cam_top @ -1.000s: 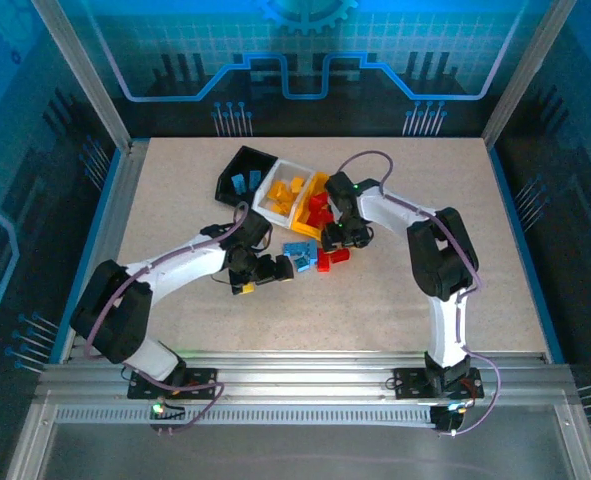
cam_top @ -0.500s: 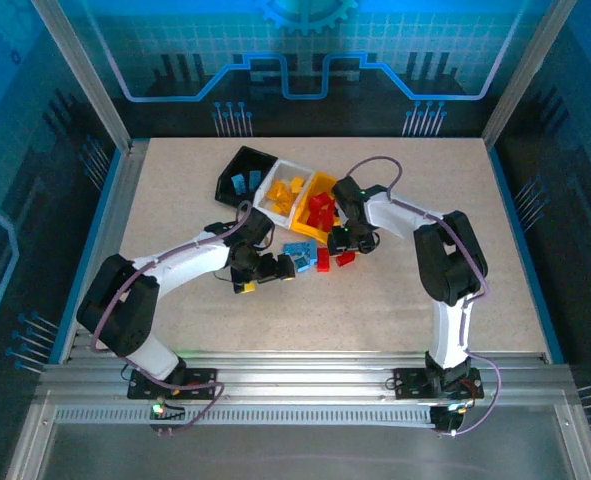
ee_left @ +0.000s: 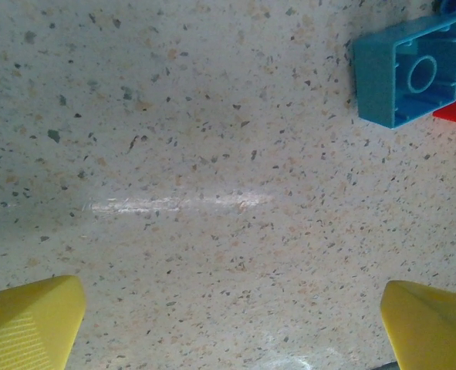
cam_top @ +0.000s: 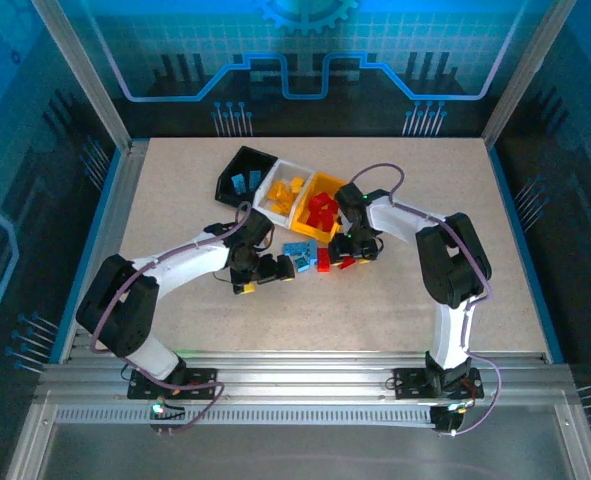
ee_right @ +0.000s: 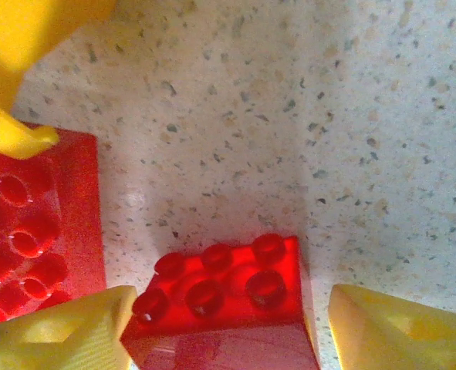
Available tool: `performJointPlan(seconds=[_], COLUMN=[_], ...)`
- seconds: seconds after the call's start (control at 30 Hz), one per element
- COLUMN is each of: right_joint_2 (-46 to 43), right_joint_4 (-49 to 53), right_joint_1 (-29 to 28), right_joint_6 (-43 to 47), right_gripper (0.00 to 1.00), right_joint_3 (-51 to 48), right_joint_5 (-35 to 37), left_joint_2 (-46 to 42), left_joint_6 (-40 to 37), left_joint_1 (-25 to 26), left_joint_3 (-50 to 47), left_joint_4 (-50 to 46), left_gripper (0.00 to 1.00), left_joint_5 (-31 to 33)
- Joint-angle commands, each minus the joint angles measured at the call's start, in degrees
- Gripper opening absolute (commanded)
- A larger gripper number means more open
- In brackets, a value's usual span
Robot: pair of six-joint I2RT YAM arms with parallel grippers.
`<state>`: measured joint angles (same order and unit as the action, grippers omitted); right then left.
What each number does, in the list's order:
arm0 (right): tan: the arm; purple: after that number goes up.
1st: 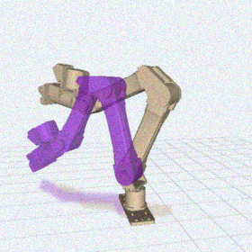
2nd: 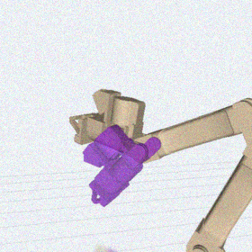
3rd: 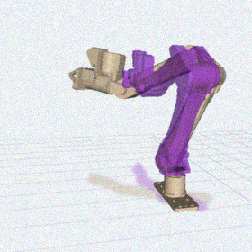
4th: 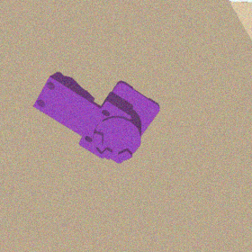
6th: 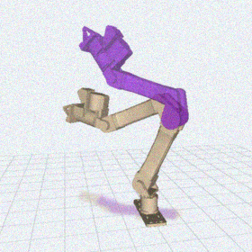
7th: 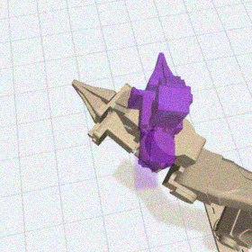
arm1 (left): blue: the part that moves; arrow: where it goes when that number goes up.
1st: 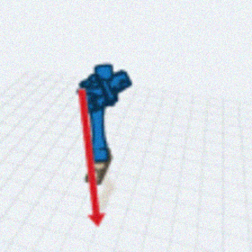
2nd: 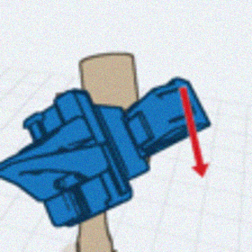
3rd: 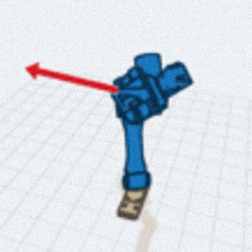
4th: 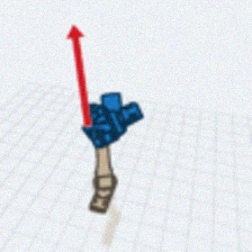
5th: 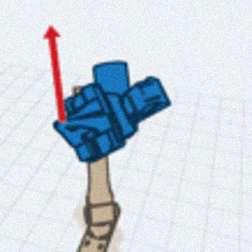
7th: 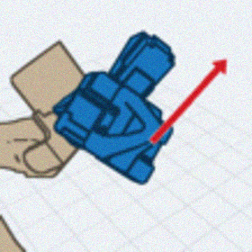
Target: Sort the legos into containers by color
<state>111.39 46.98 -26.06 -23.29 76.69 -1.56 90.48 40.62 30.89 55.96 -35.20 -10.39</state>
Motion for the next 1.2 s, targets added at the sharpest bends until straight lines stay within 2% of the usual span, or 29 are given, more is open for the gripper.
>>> performJointPlan(seconds=[0.0,0.27,0.47,0.63,0.83,1.07,1.17], right_joint_2=[0.4,-0.8,-6.1,-7.9,-1.6,9.9,13.3], right_joint_4=[0.6,1.8,5.5,6.0,3.7,5.6,6.8], right_joint_1=[0.6,0.5,0.7,1.6,2.6,3.9,4.4], right_joint_6=[-0.1,-0.1,-1.0,-3.3,-7.5,-8.1,-8.2], right_gripper=[0.64,0.48,0.47,0.47,0.48,0.5,0.55], right_joint_3=[-1.0,0.3,2.7,9.0,18.7,32.8,37.7], right_joint_5=[-0.5,0.1,0.2,-5.0,-11.4,-10.9,-10.6], left_joint_2=[-2.1,-3.5,-3.8,-3.8,-4.9,-8.1,-9.2], left_joint_6=[0.8,0.8,0.5,0.0,-1.2,-3.8,-5.2], left_joint_1=[-0.3,-0.4,-0.4,-0.4,-0.7,-1.4,-1.4], left_joint_3=[-1.5,-3.0,-2.9,-2.6,-1.6,-1.4,-1.3], left_joint_4=[-0.2,-0.3,-0.3,-0.6,-2.5,-6.4,-8.2], left_gripper=[0.99,0.99,0.99,0.99,0.99,0.99,0.99], left_joint_5=[-1.4,-1.1,-1.0,-1.1,-0.7,-0.7,-0.3])
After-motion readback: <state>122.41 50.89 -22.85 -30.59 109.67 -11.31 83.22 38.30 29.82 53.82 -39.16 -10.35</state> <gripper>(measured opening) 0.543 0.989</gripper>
